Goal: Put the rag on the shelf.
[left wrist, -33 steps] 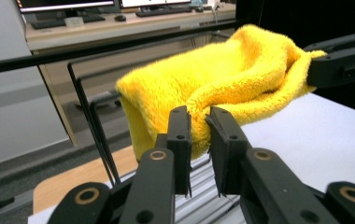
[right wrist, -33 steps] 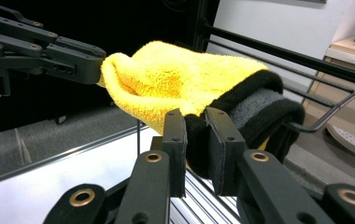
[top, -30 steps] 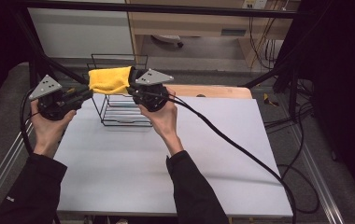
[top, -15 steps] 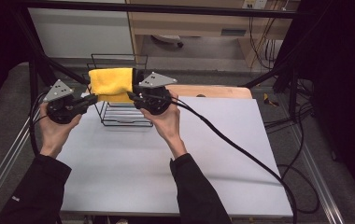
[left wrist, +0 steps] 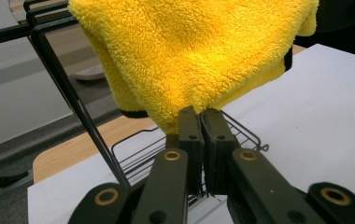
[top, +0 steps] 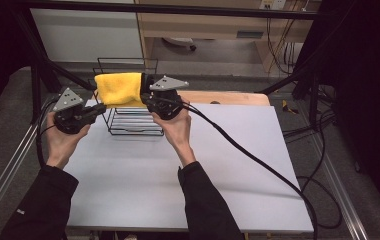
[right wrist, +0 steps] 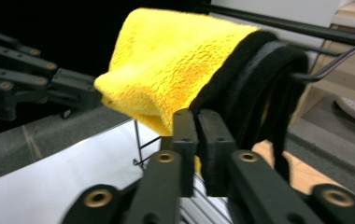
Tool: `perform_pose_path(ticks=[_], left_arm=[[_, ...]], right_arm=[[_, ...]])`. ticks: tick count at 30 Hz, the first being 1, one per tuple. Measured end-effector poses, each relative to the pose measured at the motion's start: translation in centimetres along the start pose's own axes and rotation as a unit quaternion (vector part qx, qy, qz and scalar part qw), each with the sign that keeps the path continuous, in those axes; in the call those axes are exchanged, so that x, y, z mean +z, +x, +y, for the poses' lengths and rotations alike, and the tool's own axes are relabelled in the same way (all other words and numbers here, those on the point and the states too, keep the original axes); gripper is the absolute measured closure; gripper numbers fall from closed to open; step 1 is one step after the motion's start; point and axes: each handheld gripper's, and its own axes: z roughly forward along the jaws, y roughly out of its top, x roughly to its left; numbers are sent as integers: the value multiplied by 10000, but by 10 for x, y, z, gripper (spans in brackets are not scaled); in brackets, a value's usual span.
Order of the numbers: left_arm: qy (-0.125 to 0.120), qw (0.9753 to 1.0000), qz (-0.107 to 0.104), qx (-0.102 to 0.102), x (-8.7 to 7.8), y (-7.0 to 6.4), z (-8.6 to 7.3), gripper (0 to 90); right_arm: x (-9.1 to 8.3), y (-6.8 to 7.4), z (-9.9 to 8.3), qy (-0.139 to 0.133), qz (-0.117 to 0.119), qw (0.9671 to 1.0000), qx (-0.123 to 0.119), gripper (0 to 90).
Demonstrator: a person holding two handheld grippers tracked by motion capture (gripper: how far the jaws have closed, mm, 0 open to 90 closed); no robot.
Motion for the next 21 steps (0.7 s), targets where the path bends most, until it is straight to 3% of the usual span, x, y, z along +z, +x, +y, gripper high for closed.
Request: perform_pose_path(ticks=[11, 17, 21], left_arm=[[86, 9999, 76, -113, 4, 6, -8, 874], [83, 9997, 35, -219, 11, 7, -12, 858], [153, 9994, 111, -298, 17, 10, -10, 819]], right_arm=[[-11, 14, -4, 107, 262, 9996, 55, 892], [-3, 1, -19, 214, 42, 9994, 271, 890], [8, -6, -21, 238, -120, 9994, 215, 887]])
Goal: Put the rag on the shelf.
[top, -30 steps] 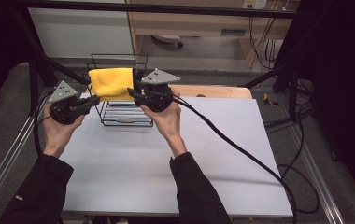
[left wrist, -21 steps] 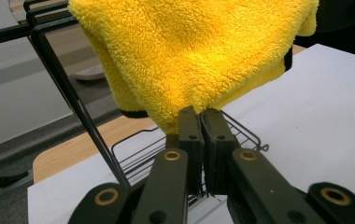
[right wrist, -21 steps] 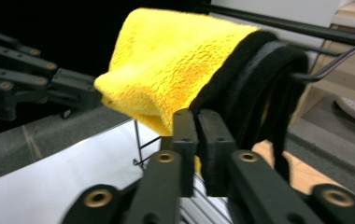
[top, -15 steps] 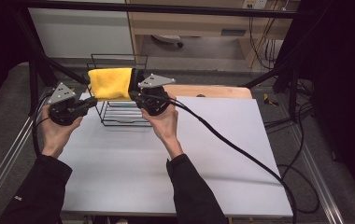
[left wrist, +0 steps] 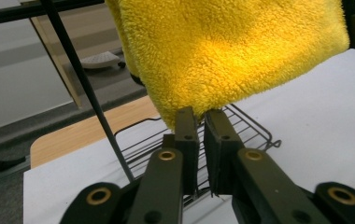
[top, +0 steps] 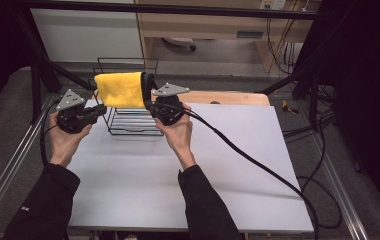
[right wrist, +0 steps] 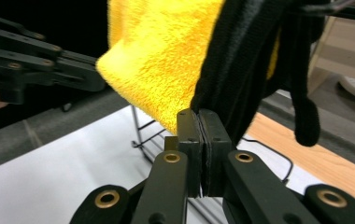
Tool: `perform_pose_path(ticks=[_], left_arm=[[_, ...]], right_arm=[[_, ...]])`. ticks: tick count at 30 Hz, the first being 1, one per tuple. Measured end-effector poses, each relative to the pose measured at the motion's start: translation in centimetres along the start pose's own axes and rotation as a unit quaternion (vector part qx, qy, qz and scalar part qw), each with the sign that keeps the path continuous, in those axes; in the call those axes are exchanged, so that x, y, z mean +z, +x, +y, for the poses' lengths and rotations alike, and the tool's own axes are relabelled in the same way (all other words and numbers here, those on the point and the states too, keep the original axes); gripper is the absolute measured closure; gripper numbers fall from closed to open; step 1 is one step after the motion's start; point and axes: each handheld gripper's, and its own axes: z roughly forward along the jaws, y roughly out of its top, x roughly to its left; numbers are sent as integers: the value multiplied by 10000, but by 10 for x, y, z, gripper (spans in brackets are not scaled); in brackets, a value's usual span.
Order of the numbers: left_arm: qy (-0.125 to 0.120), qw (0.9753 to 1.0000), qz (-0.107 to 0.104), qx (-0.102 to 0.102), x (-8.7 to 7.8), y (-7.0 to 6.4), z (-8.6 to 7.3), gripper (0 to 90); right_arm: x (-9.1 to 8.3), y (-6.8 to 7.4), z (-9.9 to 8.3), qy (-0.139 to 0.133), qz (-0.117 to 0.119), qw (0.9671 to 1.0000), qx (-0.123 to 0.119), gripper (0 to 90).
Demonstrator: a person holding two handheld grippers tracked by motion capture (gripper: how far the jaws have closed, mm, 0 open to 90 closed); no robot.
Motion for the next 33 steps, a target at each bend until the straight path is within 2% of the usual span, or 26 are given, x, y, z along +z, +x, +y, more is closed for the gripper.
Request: perform_pose_path(ticks=[7, 11, 15, 22, 28, 33], left_arm=[[44, 9999, 12, -164, 7, 2, -1, 740], [66, 9997, -13, -224, 3, 2, -1, 644], [226, 9992, -54, -327, -3, 2, -3, 509], [462, 9978, -117, -461, -12, -3, -9, 314], [660, 9967, -221, -415, -14, -12, -20, 216], [696, 9964, -314, -380, -14, -22, -32, 165]], right_arm=[[12, -9, -2, -58, -110, 9999, 57, 870], [7, -8, 0, -90, -85, 9999, -24, 792], [-6, -6, 1, -173, 42, 9998, 21, 679], [-32, -7, 0, -117, 142, 9998, 70, 454], [-55, -16, -9, -9, 116, 9998, 180, 289], [-76, -30, -24, 119, 5, 9995, 309, 181]])
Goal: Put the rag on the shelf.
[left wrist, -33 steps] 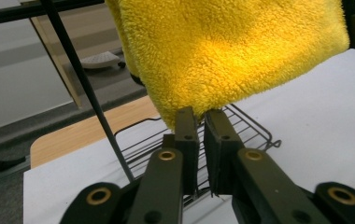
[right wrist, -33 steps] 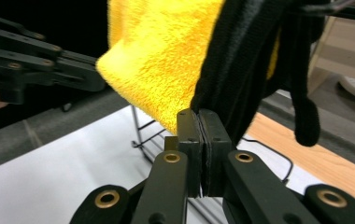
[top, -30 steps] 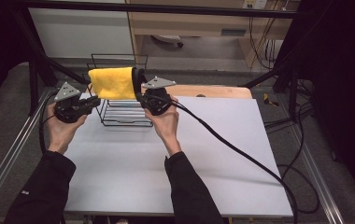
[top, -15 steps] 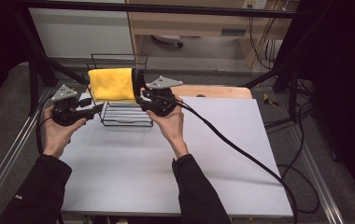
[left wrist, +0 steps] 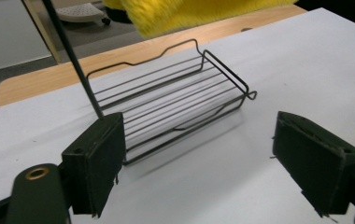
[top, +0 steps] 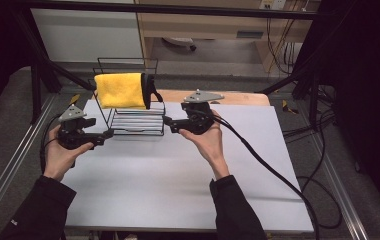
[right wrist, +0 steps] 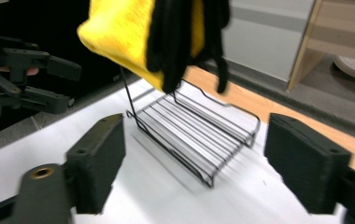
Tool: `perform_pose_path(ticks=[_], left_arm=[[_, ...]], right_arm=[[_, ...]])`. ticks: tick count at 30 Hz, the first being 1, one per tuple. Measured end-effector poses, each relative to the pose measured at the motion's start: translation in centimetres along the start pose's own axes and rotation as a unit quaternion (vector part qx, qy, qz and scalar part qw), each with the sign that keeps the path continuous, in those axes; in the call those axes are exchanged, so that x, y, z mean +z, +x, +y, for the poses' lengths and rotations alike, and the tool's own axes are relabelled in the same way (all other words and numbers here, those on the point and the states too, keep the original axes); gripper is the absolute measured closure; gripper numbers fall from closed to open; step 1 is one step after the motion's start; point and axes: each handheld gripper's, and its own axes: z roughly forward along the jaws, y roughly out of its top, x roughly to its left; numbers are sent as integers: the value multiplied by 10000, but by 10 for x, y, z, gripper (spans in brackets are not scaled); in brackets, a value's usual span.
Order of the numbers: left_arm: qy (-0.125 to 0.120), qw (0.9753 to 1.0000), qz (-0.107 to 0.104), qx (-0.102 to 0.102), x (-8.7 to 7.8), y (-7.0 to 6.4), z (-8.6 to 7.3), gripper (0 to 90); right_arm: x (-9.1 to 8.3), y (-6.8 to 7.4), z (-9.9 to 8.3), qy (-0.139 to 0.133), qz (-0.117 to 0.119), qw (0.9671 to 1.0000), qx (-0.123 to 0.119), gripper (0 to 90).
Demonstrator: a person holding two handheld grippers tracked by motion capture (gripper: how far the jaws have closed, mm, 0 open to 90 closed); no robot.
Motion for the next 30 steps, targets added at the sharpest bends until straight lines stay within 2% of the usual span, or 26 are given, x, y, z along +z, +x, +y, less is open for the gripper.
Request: perform_pose_path(ticks=[5, 9, 17, 23, 27, 30], left_arm=[[-15, 9999, -131, 32, 4, -12, -15, 138], [51, 9996, -244, 91, 7, -21, -24, 123], [77, 9989, -450, 54, 9, -35, -44, 76], [61, 9987, -501, 48, 10, -44, -61, 62], [52, 9986, -525, 46, 12, -47, -72, 62], [65, 9984, -553, 30, 14, -47, -80, 62]], right_arm=[[-22, -15, -17, 80, -126, 9999, 72, 101], [-42, -26, -33, 79, -138, 9997, 185, 77], [-75, -45, -70, 130, -252, 9990, 336, 57], [-92, -58, -104, 309, -304, 9981, 439, 45], [-100, -64, -125, 477, -316, 9972, 488, 38], [-106, -67, -140, 504, -291, 9967, 572, 38]])
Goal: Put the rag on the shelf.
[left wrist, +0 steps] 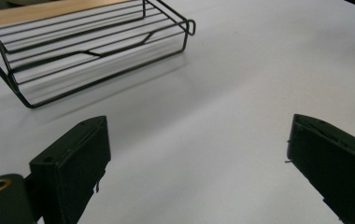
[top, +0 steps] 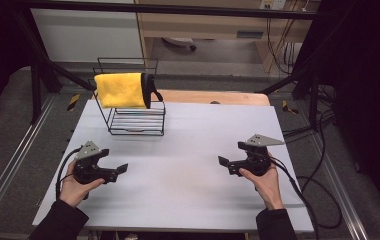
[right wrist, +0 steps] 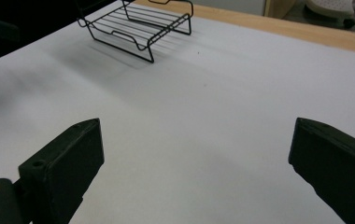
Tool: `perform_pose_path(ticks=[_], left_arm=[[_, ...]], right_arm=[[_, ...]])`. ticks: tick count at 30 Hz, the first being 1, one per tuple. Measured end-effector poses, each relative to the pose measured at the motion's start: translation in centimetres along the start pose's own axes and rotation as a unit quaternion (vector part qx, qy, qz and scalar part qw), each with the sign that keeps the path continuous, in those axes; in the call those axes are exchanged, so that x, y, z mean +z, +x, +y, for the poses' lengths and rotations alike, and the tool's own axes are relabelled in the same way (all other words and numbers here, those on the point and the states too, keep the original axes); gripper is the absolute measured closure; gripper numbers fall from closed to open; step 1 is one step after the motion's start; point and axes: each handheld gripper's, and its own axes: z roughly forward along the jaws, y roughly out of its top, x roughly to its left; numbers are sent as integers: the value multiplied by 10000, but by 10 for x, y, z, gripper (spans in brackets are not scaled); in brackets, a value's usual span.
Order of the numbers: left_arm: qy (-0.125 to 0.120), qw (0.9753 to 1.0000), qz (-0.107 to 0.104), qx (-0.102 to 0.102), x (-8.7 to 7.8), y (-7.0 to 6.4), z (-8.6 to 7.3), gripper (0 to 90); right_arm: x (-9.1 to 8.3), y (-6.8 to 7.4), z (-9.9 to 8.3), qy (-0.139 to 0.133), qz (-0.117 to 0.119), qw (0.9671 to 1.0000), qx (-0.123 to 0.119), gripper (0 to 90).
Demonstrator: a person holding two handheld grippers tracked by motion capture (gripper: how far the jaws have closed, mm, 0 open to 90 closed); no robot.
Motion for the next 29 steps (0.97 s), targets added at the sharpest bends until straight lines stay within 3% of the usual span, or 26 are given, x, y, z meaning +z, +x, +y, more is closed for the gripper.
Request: perform_pose_path(ticks=[13, 17, 29], left_arm=[[168, 9998, -29, 120, 6, 3, -22, 62], [196, 9997, -48, 141, 8, 4, -25, 61], [244, 9995, -78, 177, 10, 3, -31, 60]], right_arm=[[-13, -21, -55, 282, 29, 9994, 214, 19], [-19, -28, -69, 262, 110, 9994, 210, 16], [-26, -32, -84, 339, 139, 9990, 255, 9]])
